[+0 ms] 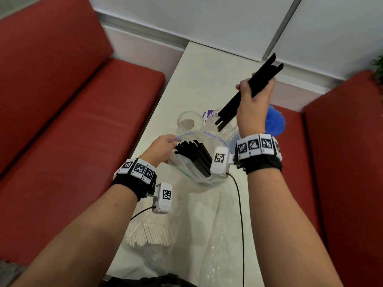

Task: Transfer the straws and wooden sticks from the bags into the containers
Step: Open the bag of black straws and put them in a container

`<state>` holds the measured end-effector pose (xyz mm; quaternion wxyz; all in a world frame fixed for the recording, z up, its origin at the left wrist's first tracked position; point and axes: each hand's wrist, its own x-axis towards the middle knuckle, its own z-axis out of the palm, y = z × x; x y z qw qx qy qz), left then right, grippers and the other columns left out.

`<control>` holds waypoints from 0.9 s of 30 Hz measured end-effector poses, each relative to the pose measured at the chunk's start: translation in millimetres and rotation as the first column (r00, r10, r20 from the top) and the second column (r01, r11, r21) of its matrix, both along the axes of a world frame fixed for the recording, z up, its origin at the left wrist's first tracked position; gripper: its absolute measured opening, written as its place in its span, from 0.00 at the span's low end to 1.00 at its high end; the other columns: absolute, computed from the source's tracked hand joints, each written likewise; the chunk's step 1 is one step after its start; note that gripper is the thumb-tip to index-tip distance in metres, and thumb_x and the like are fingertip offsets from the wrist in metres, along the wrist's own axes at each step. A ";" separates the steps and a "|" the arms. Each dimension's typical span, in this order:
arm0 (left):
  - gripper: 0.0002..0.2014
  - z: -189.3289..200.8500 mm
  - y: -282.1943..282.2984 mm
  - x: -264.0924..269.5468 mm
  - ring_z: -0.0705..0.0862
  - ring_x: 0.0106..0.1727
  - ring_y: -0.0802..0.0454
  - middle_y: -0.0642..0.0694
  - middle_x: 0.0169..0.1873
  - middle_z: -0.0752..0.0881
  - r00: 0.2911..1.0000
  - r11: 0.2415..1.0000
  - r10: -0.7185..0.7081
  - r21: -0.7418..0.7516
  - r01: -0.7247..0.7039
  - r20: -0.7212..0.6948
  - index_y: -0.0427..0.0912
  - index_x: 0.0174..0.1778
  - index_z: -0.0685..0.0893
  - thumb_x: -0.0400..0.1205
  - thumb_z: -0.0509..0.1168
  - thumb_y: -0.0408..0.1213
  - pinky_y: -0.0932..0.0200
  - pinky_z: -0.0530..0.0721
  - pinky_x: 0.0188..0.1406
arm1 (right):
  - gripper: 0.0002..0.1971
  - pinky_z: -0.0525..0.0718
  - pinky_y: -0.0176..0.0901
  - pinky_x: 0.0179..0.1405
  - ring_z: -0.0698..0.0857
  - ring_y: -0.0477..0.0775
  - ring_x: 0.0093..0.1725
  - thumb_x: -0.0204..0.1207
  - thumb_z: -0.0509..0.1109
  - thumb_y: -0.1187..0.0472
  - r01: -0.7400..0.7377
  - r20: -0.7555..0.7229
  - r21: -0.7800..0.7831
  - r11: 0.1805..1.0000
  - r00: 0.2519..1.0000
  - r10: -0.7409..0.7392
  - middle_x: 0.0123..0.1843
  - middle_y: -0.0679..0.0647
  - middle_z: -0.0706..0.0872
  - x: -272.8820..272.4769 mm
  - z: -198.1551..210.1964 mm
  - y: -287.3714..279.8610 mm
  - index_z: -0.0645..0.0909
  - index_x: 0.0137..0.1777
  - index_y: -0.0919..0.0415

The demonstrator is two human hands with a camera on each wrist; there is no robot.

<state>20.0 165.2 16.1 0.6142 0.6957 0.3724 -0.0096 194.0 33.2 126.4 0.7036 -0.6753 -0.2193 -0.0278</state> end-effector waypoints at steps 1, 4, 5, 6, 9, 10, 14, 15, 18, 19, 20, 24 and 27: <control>0.14 0.9 -0.4 0.8 0.85 0.51 0.41 0.39 0.57 0.86 1.000 1.000 -0.013 -0.012 0.013 0.002 0.46 0.64 0.84 0.89 0.55 0.35 0.42 0.87 0.47 | 0.13 0.82 0.31 0.54 0.87 0.47 0.51 0.85 0.64 0.67 0.017 0.010 0.012 1.000 1.000 -0.017 0.49 0.49 0.83 7.6 -1.6 3.7 0.67 0.64 0.59; 0.15 2.1 -0.2 3.7 0.86 0.55 0.35 0.38 0.58 0.86 0.999 0.999 -0.044 -0.025 0.044 -0.002 0.45 0.65 0.84 0.89 0.55 0.34 0.36 0.85 0.56 | 0.15 0.79 0.25 0.51 0.85 0.48 0.51 0.85 0.64 0.68 0.028 0.017 -0.012 1.000 0.999 -0.028 0.52 0.53 0.83 23.8 -13.3 14.5 0.67 0.68 0.64; 0.15 1.9 0.2 5.0 0.86 0.54 0.36 0.38 0.58 0.86 0.999 0.998 -0.047 -0.036 0.047 0.000 0.45 0.65 0.83 0.89 0.55 0.34 0.35 0.85 0.56 | 0.16 0.78 0.23 0.50 0.84 0.49 0.52 0.85 0.63 0.68 0.021 0.009 -0.034 0.999 1.000 -0.021 0.53 0.55 0.82 27.1 -19.0 17.2 0.66 0.70 0.65; 0.15 1.5 0.8 6.5 0.86 0.52 0.38 0.38 0.58 0.86 0.999 0.998 -0.051 -0.046 0.051 0.004 0.45 0.65 0.83 0.89 0.55 0.34 0.35 0.85 0.55 | 0.17 0.77 0.21 0.49 0.84 0.49 0.51 0.85 0.63 0.68 0.017 -0.003 -0.060 0.998 1.000 -0.018 0.54 0.56 0.82 29.6 -25.3 19.6 0.66 0.71 0.66; 0.14 -0.2 3.6 9.0 0.84 0.48 0.42 0.38 0.57 0.86 0.998 0.996 -0.064 -0.055 0.064 0.003 0.44 0.66 0.83 0.89 0.55 0.33 0.36 0.85 0.54 | 0.19 0.76 0.19 0.43 0.81 0.41 0.47 0.86 0.64 0.68 0.022 -0.053 -0.145 0.989 0.998 -0.030 0.55 0.57 0.82 34.6 -46.7 24.0 0.66 0.73 0.68; 0.14 -0.8 4.7 9.7 0.84 0.48 0.42 0.38 0.58 0.86 0.998 0.996 -0.065 -0.056 0.065 0.000 0.44 0.65 0.83 0.89 0.55 0.34 0.37 0.85 0.53 | 0.19 0.77 0.21 0.43 0.81 0.40 0.46 0.86 0.64 0.67 0.015 -0.076 -0.179 0.984 0.997 -0.029 0.55 0.57 0.82 35.8 -54.2 24.6 0.65 0.73 0.68; 0.14 -4.0 7.6 12.2 0.85 0.43 0.43 0.39 0.56 0.86 0.998 0.996 -0.066 -0.066 0.065 -0.008 0.45 0.64 0.84 0.89 0.55 0.34 0.39 0.86 0.51 | 0.21 0.83 0.45 0.54 0.83 0.50 0.52 0.85 0.65 0.67 -0.046 -0.182 -0.300 0.953 0.983 -0.010 0.59 0.57 0.82 37.2 -78.8 23.4 0.65 0.75 0.65; 0.14 -4.9 7.9 12.6 0.84 0.40 0.45 0.40 0.54 0.85 0.998 0.995 -0.069 -0.071 0.068 -0.008 0.45 0.63 0.84 0.89 0.55 0.34 0.39 0.86 0.50 | 0.22 0.84 0.48 0.57 0.83 0.52 0.54 0.85 0.66 0.67 -0.055 -0.205 -0.304 0.951 0.979 -0.009 0.61 0.58 0.83 36.9 -83.3 22.4 0.65 0.76 0.64; 0.14 -6.8 8.5 13.4 0.83 0.36 0.47 0.43 0.51 0.84 0.997 0.993 -0.082 -0.085 0.080 -0.013 0.46 0.63 0.84 0.89 0.55 0.34 0.43 0.85 0.47 | 0.25 0.85 0.44 0.49 0.84 0.50 0.49 0.81 0.69 0.68 -0.073 -0.250 -0.310 0.948 0.968 -0.007 0.57 0.54 0.82 34.7 -94.1 18.5 0.66 0.75 0.60; 0.14 -6.9 8.8 13.7 0.84 0.37 0.47 0.42 0.52 0.84 0.996 0.993 -0.086 -0.086 0.084 -0.015 0.46 0.63 0.84 0.89 0.55 0.34 0.44 0.86 0.47 | 0.24 0.84 0.41 0.45 0.83 0.47 0.45 0.79 0.71 0.68 -0.083 -0.258 -0.306 0.948 0.966 0.001 0.52 0.52 0.81 34.3 -96.9 17.0 0.68 0.73 0.58; 0.14 -6.9 9.0 14.1 0.84 0.37 0.47 0.42 0.52 0.84 0.996 0.993 -0.087 -0.087 0.085 -0.017 0.46 0.63 0.84 0.89 0.55 0.34 0.44 0.86 0.45 | 0.23 0.83 0.40 0.43 0.82 0.45 0.42 0.77 0.71 0.69 -0.092 -0.267 -0.295 0.951 0.964 0.010 0.48 0.50 0.81 33.7 -98.3 15.6 0.71 0.70 0.57; 0.12 -5.7 7.0 15.6 0.85 0.32 0.50 0.44 0.49 0.85 0.998 0.995 -0.062 -0.079 0.060 -0.020 0.45 0.60 0.85 0.89 0.57 0.38 0.52 0.87 0.36 | 0.18 0.86 0.44 0.52 0.85 0.49 0.49 0.77 0.74 0.69 -0.127 -0.275 -0.260 0.957 0.960 0.053 0.49 0.51 0.85 31.6 -92.2 10.1 0.79 0.64 0.56; 0.12 -4.1 4.4 14.1 0.83 0.30 0.51 0.44 0.48 0.85 0.999 0.997 -0.044 -0.070 0.042 -0.028 0.46 0.57 0.86 0.88 0.58 0.42 0.56 0.84 0.32 | 0.15 0.81 0.29 0.59 0.83 0.47 0.66 0.80 0.70 0.68 -0.104 -0.166 -0.241 0.965 0.984 0.064 0.63 0.52 0.85 23.7 -74.1 4.8 0.81 0.65 0.58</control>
